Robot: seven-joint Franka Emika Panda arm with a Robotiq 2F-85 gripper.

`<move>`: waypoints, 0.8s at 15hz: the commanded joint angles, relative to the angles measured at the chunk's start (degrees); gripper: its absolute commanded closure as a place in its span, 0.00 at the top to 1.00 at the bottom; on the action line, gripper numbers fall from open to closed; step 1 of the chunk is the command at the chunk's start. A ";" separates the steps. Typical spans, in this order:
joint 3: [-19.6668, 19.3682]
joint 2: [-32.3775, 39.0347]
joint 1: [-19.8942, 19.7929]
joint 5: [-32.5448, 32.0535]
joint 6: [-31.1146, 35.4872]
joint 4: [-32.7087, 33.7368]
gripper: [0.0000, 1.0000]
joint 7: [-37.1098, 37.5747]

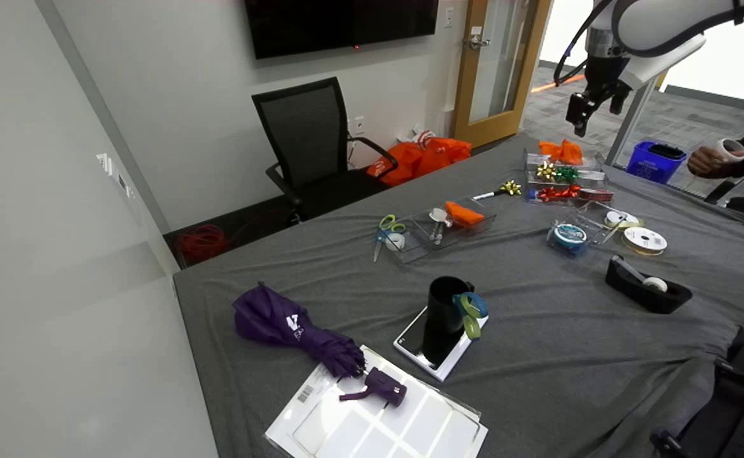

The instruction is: Remove the orange glove from the container on the left and put it in the container on the right.

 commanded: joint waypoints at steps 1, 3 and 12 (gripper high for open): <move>-1.74 4.20 0.41 3.32 2.60 4.67 1.00 0.18; -2.05 3.04 1.00 2.46 2.17 3.03 1.00 -0.35; -1.84 8.23 -1.71 14.30 10.44 6.47 1.00 -8.32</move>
